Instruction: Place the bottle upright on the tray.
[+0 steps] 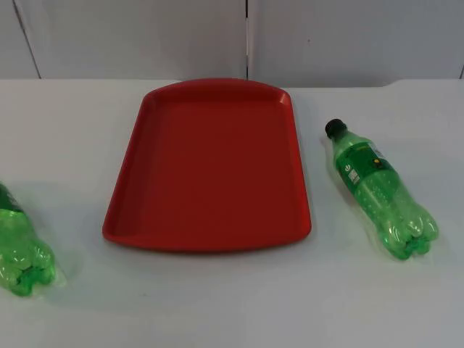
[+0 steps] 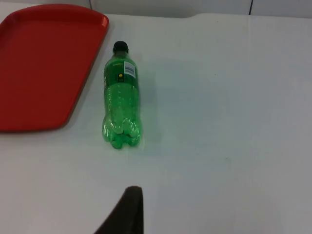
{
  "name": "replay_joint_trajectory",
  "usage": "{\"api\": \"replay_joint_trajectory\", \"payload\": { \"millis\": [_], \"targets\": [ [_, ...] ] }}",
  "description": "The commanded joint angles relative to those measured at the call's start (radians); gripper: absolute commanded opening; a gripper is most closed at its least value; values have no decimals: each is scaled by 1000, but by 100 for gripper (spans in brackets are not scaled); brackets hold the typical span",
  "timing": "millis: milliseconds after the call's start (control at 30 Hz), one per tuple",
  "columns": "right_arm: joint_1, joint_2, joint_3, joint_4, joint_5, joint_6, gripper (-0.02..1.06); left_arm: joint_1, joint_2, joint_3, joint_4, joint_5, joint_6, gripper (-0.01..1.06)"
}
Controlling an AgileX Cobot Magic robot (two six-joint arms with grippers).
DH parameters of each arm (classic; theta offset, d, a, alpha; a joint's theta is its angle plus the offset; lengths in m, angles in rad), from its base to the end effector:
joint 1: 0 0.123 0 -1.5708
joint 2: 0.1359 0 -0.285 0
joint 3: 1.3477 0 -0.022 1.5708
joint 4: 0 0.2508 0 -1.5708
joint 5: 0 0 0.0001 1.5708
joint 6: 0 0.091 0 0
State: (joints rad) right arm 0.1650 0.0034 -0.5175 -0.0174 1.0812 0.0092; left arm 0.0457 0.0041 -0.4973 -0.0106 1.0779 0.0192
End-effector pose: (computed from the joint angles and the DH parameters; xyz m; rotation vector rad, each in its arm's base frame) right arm -0.0069 -0.0026 0.2805 -0.1585 2.0456 0.0875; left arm -0.0046 -0.0011 0.2752 -0.0268 2.0682 0.0272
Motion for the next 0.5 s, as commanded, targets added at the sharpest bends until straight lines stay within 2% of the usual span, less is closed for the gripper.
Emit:
{"api": "replay_joint_trajectory", "payload": {
  "millis": [0,467],
  "targets": [
    [-1,-3,2,2,-4,0,105,3,13,-16,-6,9,-1,105],
    [-1,-3,2,2,-4,0,105,3,175,-90,-4,8,-1,105]
  ]
}}
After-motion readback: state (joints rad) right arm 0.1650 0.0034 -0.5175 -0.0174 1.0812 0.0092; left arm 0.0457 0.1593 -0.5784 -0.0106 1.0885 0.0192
